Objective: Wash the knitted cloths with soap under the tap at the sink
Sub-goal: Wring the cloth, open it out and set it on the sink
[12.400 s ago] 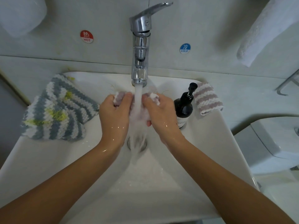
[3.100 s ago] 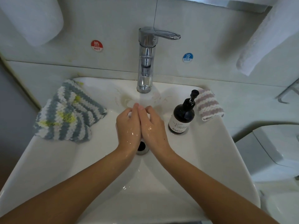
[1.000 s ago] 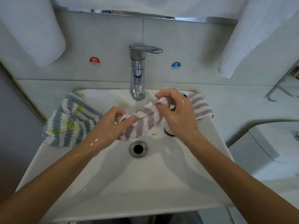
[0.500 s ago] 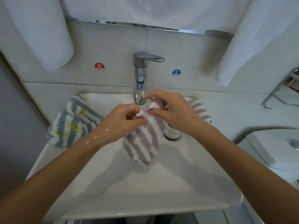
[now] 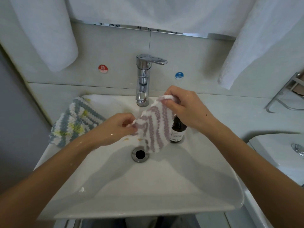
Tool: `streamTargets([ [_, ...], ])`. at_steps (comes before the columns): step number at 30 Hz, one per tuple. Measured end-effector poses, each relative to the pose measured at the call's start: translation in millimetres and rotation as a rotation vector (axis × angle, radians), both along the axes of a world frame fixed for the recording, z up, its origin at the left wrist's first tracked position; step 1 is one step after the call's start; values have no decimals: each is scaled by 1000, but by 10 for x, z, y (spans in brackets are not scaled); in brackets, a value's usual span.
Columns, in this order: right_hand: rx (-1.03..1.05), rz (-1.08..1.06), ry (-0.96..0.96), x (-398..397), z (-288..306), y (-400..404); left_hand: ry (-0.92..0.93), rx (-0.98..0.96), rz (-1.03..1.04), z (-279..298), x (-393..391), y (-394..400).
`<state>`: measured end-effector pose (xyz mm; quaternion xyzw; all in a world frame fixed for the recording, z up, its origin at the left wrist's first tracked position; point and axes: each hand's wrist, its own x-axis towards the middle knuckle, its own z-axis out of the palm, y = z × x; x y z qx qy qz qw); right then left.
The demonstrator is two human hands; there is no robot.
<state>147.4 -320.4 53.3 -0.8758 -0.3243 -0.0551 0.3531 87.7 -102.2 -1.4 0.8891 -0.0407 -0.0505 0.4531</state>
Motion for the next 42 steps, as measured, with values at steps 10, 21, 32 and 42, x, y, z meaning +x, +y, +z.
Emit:
streamTargets([
  [10, -34, -173, 93, 82, -91, -232, 11, -247, 220, 234, 37, 258],
  [21, 91, -27, 685, -24, -331, -330, 89, -271, 221, 89, -11, 293],
  [32, 34, -177, 445, -125, -319, -224, 183, -484, 245, 76, -58, 307],
  [42, 210, -60, 508, -154, -368, -318, -164, 0, 165, -27, -203, 333],
])
